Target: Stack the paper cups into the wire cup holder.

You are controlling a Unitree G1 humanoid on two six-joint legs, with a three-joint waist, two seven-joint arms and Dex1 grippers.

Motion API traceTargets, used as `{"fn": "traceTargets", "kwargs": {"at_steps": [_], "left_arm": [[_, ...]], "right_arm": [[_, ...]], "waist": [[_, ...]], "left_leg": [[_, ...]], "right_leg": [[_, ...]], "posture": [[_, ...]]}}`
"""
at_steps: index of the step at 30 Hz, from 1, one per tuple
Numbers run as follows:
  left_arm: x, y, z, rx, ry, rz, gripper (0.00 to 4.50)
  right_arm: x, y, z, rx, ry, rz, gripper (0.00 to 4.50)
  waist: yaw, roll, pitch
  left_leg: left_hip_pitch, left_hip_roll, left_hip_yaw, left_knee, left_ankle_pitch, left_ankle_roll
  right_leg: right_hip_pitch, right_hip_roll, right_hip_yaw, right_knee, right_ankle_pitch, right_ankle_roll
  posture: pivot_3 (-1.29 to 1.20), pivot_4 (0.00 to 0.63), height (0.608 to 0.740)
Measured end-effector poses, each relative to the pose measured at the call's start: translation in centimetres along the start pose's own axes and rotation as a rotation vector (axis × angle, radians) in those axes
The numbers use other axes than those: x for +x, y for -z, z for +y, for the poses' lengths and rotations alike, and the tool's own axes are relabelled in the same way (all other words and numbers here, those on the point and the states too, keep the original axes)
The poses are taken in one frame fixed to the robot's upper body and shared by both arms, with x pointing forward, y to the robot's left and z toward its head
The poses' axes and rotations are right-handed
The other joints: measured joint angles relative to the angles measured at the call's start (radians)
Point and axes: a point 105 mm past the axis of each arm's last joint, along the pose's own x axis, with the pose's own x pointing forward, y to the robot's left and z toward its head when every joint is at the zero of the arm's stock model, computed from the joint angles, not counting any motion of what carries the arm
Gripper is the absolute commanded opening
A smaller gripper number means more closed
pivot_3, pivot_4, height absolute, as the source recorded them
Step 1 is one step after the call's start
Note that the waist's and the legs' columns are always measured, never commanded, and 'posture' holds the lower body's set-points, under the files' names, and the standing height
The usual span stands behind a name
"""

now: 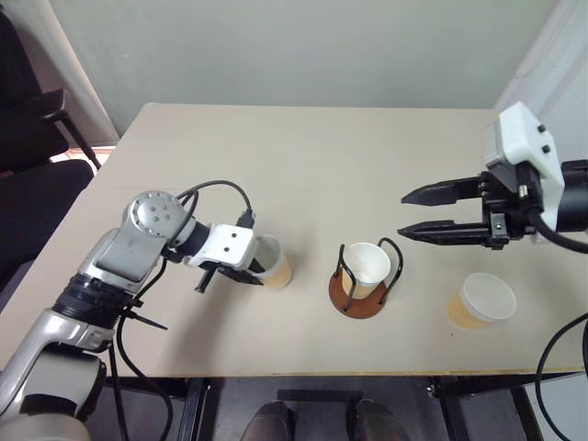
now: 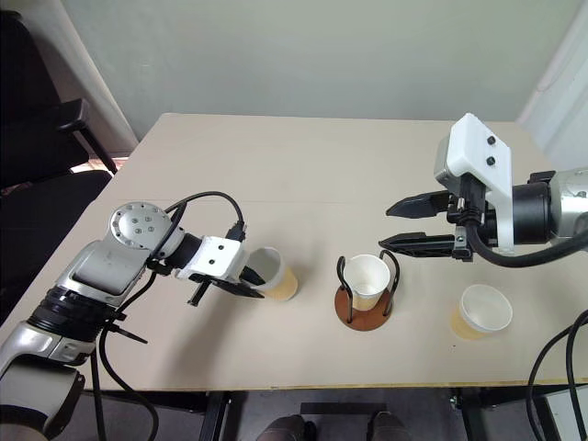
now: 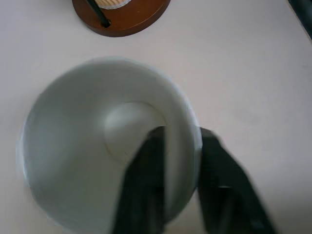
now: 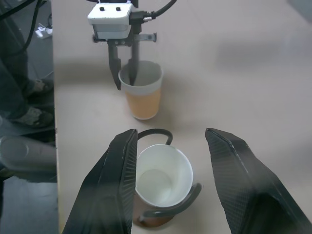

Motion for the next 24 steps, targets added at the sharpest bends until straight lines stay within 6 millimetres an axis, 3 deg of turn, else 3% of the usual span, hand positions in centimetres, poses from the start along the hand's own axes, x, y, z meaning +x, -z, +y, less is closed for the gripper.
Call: {"fn": "traceTargets", "kwargs": {"at_steps": [7, 10, 13, 17, 24], "left_arm": [[-0.3, -0.3, 0.3, -0.002, -0.009, -0.035, 0.02], [-1.2, -1.4, 1.4, 0.007, -0.033, -0.072, 0.02], [-2.5, -3.8, 3.2, 0.054, -0.059, -0.114, 0.02], [-3.5, -8.6, 5.0, 0.129, -0.033, -0.23, 0.02], [-3.6, -15.4, 6.7, 0.3, 0.057, -0.339, 0.02]], "right_arm": [[-0.4, 0.1, -0.2, -0.019, 0.039, -0.029, 2.25], [-0.7, 0.4, -0.3, -0.017, 0.061, -0.045, 2.25], [-0.9, 0.7, 0.0, 0.012, 0.056, -0.057, 2.25], [-1.8, 0.9, 1.0, 0.076, 0.016, -0.059, 2.25], [-2.4, 2.1, 2.8, 0.13, -0.052, 0.036, 2.25]], "waist": [[0.001, 0.0, 0.0], [0.004, 0.0, 0.0], [0.008, 0.0, 0.0], [0.012, 0.0, 0.0], [0.019, 0.0, 0.0]], "left_leg": [[0.0, 0.0, 0.0, 0.0, 0.0, 0.0], [-0.001, 0.0, 0.0, 0.001, 0.0, 0.0], [-0.002, -0.001, 0.0, 0.002, 0.0, 0.0], [-0.004, -0.001, 0.0, 0.001, -0.001, 0.001], [-0.006, -0.001, 0.0, 0.001, -0.001, 0.0]], "right_leg": [[0.0, 0.0, 0.0, 0.0, 0.0, 0.0], [0.0, 0.0, 0.0, 0.0, 0.001, 0.001], [0.0, 0.0, 0.0, -0.001, 0.001, 0.002], [0.0, -0.001, 0.0, -0.004, 0.002, 0.003], [-0.001, -0.001, 0.0, -0.005, 0.002, 0.005]], "posture": [[0.0, 0.15, 0.74], [0.0, 0.15, 0.74], [0.0, 0.15, 0.74], [0.0, 0.15, 0.74], [0.0, 0.15, 0.74]]}}
